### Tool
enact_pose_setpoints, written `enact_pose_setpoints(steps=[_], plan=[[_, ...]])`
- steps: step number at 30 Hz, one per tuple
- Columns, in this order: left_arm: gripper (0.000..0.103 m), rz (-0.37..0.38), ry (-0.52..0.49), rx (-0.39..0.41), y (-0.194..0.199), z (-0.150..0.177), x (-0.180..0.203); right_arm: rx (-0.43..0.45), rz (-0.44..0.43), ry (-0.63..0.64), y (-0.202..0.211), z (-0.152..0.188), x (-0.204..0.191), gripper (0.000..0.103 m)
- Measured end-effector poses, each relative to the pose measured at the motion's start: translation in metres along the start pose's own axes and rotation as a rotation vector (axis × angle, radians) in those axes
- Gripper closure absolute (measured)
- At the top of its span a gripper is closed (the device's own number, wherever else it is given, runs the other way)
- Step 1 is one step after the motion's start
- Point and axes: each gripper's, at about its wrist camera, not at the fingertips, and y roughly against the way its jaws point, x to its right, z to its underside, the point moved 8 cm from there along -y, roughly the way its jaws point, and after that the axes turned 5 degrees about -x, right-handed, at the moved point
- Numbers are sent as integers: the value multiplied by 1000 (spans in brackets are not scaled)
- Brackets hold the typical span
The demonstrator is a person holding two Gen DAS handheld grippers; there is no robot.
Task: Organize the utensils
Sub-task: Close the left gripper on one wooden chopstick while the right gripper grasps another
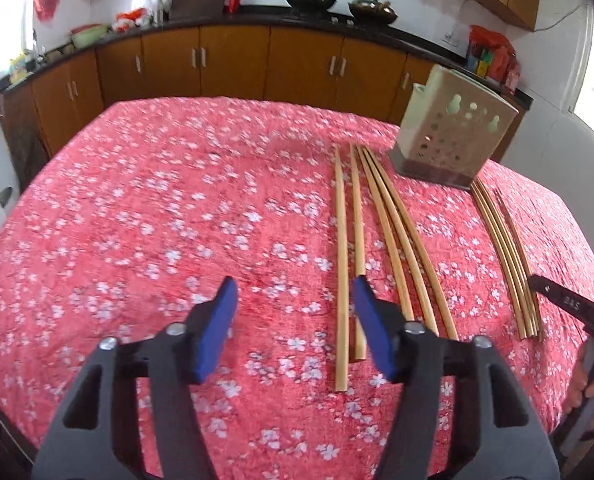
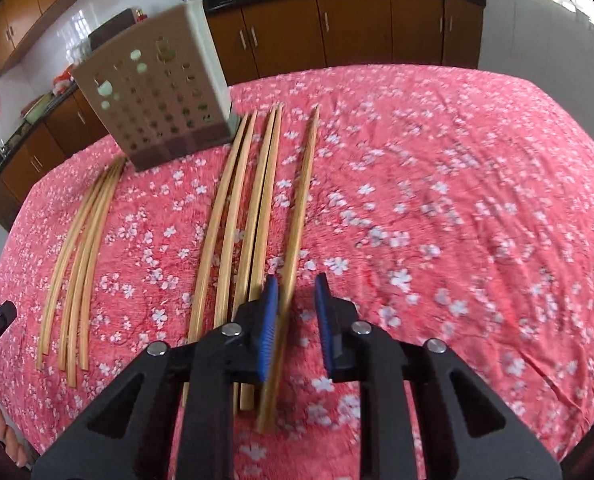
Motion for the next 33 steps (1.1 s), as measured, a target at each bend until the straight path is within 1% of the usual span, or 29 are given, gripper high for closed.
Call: enact_pose_setpoints(steps=[1,3,8,10,13,14,15,17,19,20,21,24,29,30,33], plan=[[55,14,-6,-7,-4,-1,3,6,9,16,0,1,-1,92],[61,35,-22,-23,-9,-3,9,14,16,25,0,3,-1,94],[69,63,-58,-54,-22,-7,19,17,17,-2,-1,-3,11,95],[77,60,-72,-73,-29,-9,22,18,19,1,2,-1,9,95],[83,58,-94,-94,-39,-12,24,16,20,9,7,2,12,95],[85,52,-103,-101,-43,-13,24,15,20,12,7,3,11,95],[86,49,-118,-113,-46,-13,26,12,18,13,0,-4,11,95],[86,44,-136,-124,-48,-13,28,3,0,10,2,-1,9,95],[91,17,-168,-129,-52,-14,31,4,0,15,0,-2,9,94],[91,8,-180,-129,-53,-14,31,6,4,22,0,-3,8,94],[95,-7,-193,-127,-55,-16,32,12,14,37,0,-3,8,94],[95,-24,-183,-121,-60,-25,27,24,36,59,-3,-7,9,95],[95,-65,-87,-103,-79,-55,0,50,75,17,-12,-28,36,95],[95,-61,-68,-96,-83,-62,-6,51,79,7,-13,-31,41,95],[94,-38,-50,-80,-86,-70,-14,55,84,-33,-17,-41,56,95]])
